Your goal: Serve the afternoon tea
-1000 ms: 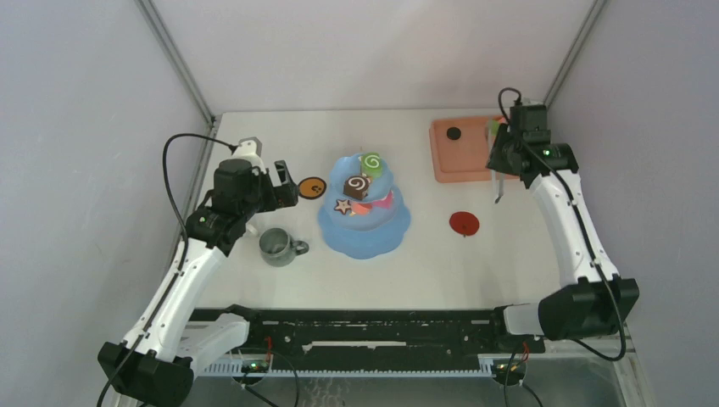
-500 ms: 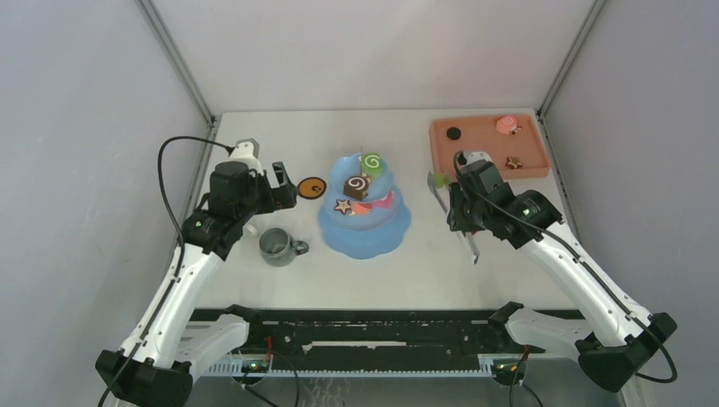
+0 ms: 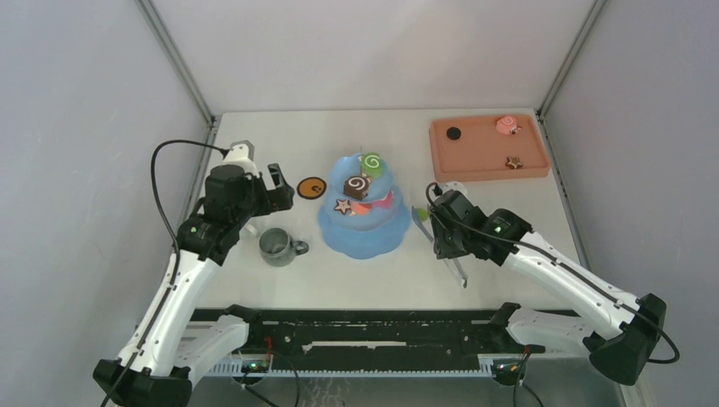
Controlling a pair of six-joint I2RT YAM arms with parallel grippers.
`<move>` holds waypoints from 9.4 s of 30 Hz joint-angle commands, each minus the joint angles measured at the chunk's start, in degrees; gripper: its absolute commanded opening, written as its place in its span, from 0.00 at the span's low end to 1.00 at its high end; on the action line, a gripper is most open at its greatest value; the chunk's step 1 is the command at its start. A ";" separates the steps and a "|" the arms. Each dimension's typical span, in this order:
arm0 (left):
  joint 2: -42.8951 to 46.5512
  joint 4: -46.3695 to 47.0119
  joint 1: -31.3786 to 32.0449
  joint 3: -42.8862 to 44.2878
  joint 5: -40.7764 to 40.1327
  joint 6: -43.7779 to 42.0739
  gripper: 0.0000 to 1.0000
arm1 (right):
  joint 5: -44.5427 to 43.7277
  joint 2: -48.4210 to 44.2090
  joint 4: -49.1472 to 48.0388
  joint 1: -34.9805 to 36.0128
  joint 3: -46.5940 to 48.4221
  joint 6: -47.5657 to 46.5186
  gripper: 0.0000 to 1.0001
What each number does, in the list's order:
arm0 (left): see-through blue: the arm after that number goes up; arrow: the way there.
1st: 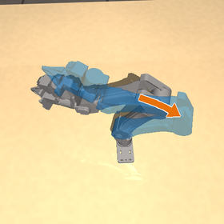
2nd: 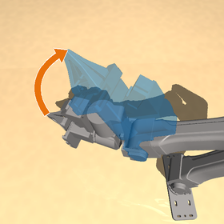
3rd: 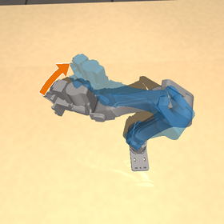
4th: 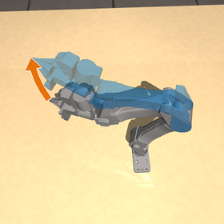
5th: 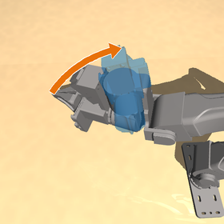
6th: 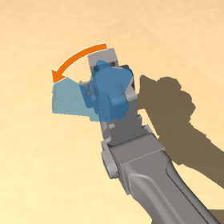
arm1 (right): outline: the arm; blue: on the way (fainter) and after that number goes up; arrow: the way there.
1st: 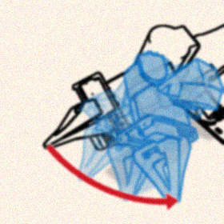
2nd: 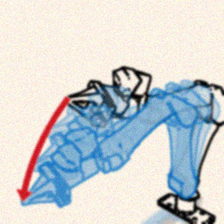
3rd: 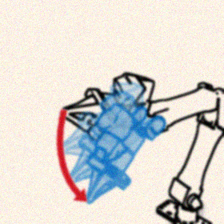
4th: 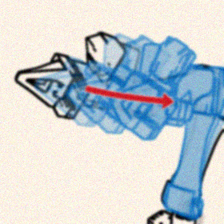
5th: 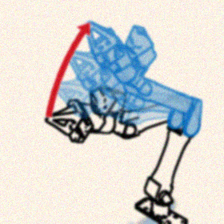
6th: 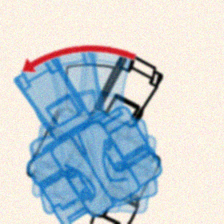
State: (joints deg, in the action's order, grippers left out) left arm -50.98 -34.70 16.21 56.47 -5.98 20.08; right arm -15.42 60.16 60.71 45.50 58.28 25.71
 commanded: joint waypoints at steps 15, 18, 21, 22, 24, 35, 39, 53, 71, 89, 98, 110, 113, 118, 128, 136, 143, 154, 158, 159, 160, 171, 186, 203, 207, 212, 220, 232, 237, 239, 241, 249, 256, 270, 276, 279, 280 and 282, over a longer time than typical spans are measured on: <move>1.06 -2.22 -0.47 1.37 -4.43 -1.71 1.00 | 6.44 13.69 -23.51 1.23 2.01 -4.91 0.29; 0.67 -2.22 -0.48 1.28 -4.18 -1.46 1.00 | 6.70 15.24 -25.46 1.92 2.01 -5.64 0.31; 0.35 -2.06 -0.48 1.26 -4.13 -1.35 1.00 | 6.48 17.09 -26.64 2.12 1.99 -6.15 0.36; 0.25 -1.97 -0.50 1.20 -4.10 -1.35 1.00 | 6.37 17.62 -26.91 2.12 2.01 -6.38 0.40; 0.09 -1.91 -0.48 1.30 -4.12 -1.36 1.00 | 6.29 18.41 -27.21 2.10 2.01 -6.69 0.44; -0.48 -1.25 -0.53 0.94 -3.46 -1.18 1.00 | 5.73 16.42 -24.67 2.32 2.01 -6.82 0.51; -0.38 -1.25 -0.53 0.85 -3.16 -1.09 1.00 | 4.22 13.40 -20.72 2.57 1.97 -6.44 0.51; -1.51 -0.13 -0.50 0.88 -1.72 -0.73 1.00 | -2.47 -3.03 -7.57 -1.13 -0.72 -3.90 0.08; -6.82 1.32 -0.52 3.41 -1.64 -2.05 1.00 | 3.18 10.70 -22.14 -45.98 14.41 -9.25 0.27; -9.67 2.96 -1.71 4.62 -6.40 -2.84 1.00 | 0.14 50.60 -24.34 -45.66 47.06 -9.50 0.40; -10.01 2.81 -2.99 4.58 -6.64 -3.46 1.00 | 1.10 60.46 -22.14 -46.03 57.23 -8.22 0.22; -11.20 3.46 -3.30 4.71 -5.26 -3.05 1.00 | -1.02 57.04 -21.85 -49.08 50.12 -7.79 0.17; -11.09 3.66 -3.32 4.70 -4.69 -2.76 1.00 | -1.46 54.16 -23.46 -49.18 46.31 -8.15 0.18; -10.73 3.67 -3.30 4.70 -4.43 -2.70 1.00 | -1.01 50.15 -24.04 -48.67 41.36 -8.74 0.19; -10.90 3.89 -3.29 4.53 -3.89 -2.50 1.00 | -2.39 44.04 -23.46 -48.22 33.42 -8.21 0.32; -11.48 4.28 -3.31 4.27 -3.53 -2.43 1.00 | -2.13 43.75 -23.52 -48.98 32.56 -9.91 0.39; -11.42 4.37 -3.30 4.18 -4.04 -2.47 1.00 | 0.22 48.61 -24.06 -49.70 37.30 -11.22 0.44; -12.15 4.36 -3.32 4.18 -4.57 -2.39 1.00 | 1.27 55.64 -22.19 -51.67 45.53 -10.19 0.46; -12.27 4.35 -3.29 4.09 -4.39 -2.32 1.00 | 0.61 56.53 -22.25 -52.00 45.85 -9.92 0.42; -12.30 4.32 -3.31 4.01 -4.33 -2.32 1.00 | 0.49 56.48 -22.44 -52.02 45.56 -9.87 0.37; -12.30 4.23 -3.29 4.00 -4.45 -2.32 1.00 | 0.52 56.28 -22.61 -52.12 45.29 -9.94 0.33; -11.94 4.35 -3.30 4.02 -3.88 -2.23 1.00 | 2.80 50.08 -22.83 -52.19 40.21 -9.91 0.00; -7.69 2.92 -3.32 3.09 0.83 -2.34 1.00 | 4.87 26.01 -20.74 -48.00 19.68 -7.26 0.00; -3.84 1.74 -3.34 3.09 2.55 -0.52 1.00 | -0.75 -2.34 -1.31 -19.86 3.67 3.49 0.00; -3.32 0.98 -3.29 2.92 2.18 -0.19 1.00 | -2.29 -3.65 2.05 -10.28 2.33 9.03 0.00; -2.14 0.80 -3.34 2.26 2.08 0.51 1.00 | -3.44 -1.85 1.44 -0.90 1.48 11.01 0.00; -0.55 0.24 -3.34 1.80 1.89 1.23 1.00 | -2.73 2.17 -0.47 5.98 1.49 11.34 0.00; -2.08 0.24 -3.29 1.15 1.50 2.45 1.00 | 1.23 8.49 -6.48 15.68 3.76 11.85 0.00; -2.61 0.55 -3.30 1.44 1.12 2.78 1.00 | 2.43 12.70 -10.83 17.76 6.11 10.02 0.00; -2.57 0.51 -3.29 1.58 1.06 2.70 1.00 | 2.70 13.92 -12.33 17.87 6.82 9.26 0.00; -2.58 0.27 -3.34 1.70 1.00 2.61 1.00 | 3.12 14.95 -13.62 17.98 7.67 8.56 0.00; -2.76 0.07 -3.29 1.87 0.64 2.62 1.00 | 5.59 19.29 -18.44 18.32 8.60 6.98 0.00; -3.33 0.07 -3.34 1.98 0.92 2.52 1.00 | 4.24 21.54 -17.98 19.19 8.60 7.68 0.29; -4.26 0.26 -3.33 2.19 0.80 2.36 1.00 | 2.41 14.09 -12.45 18.89 7.43 8.79 0.45; -5.14 0.42 -3.37 2.80 0.64 2.38 1.00 | 2.17 9.97 -9.73 18.11 5.86 10.52 0.45; -5.28 0.41 -3.29 3.15 0.53 2.30 1.00 | 1.40 7.62 -8.50 17.67 4.57 11.52 0.42; -5.27 0.38 -3.35 3.25 0.45 2.21 1.00 | 0.88 6.77 -7.84 17.43 4.18 11.70 0.41; -5.43 0.35 -3.33 3.65 0.44 2.02 1.00 | -0.03 4.42 -6.00 16.17 3.40 11.72 0.38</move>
State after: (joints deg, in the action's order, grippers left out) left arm -56.40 -35.31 13.30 56.84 -4.60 22.04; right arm -12.64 69.06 52.12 63.24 62.57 35.55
